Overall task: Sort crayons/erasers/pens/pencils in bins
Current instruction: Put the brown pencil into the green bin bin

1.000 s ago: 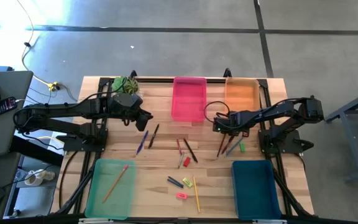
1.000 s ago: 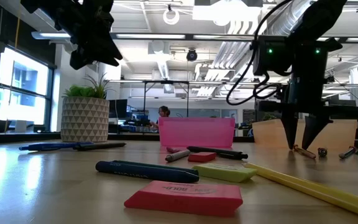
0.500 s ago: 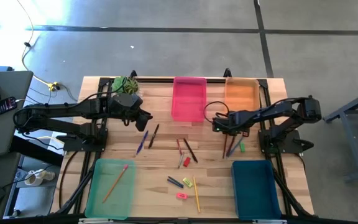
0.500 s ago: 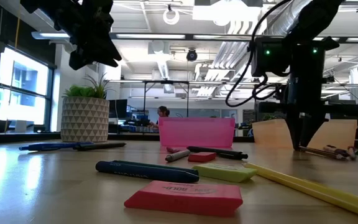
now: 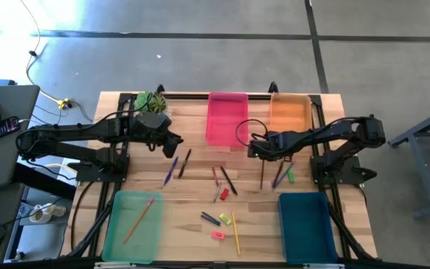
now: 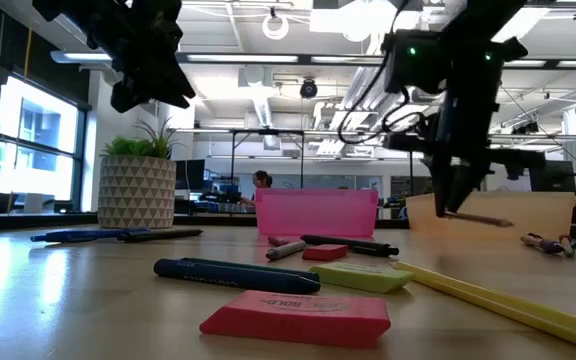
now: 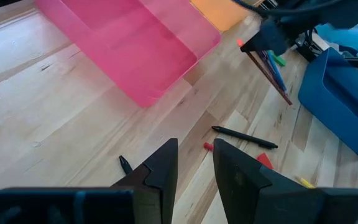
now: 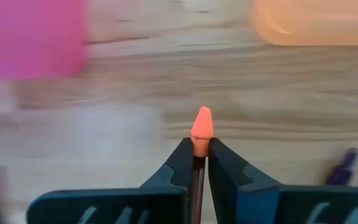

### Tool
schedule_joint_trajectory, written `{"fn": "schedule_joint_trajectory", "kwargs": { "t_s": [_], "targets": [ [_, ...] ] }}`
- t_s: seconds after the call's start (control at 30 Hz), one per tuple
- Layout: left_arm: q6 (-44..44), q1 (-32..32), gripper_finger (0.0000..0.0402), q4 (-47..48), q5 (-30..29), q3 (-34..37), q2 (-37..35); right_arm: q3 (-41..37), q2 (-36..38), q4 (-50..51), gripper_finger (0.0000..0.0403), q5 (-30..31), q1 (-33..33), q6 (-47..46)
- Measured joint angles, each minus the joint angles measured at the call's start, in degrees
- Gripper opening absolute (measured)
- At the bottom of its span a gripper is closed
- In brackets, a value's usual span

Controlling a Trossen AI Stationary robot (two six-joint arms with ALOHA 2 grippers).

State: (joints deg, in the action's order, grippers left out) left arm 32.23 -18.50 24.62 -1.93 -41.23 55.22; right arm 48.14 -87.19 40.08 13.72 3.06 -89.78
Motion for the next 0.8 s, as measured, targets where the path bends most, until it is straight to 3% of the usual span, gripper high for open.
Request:
{"fn": "schedule_joint_trajectory", "kwargs": {
  "t_s": [0.47, 0.8],
  "targets": [
    [-4.38, -0.02, 0.009, -0.07, -0.46, 0.02, 0.0, 16.69, 2.98, 16.55, 0.0012, 12.07, 0.8, 12.48],
    [-4.98, 0.0, 0.009, 0.02, -3.24, 0.02, 0.0, 17.6, 10.81, 16.76, 0.0012, 21.89, 4.68, 24.38]
  ]
}}
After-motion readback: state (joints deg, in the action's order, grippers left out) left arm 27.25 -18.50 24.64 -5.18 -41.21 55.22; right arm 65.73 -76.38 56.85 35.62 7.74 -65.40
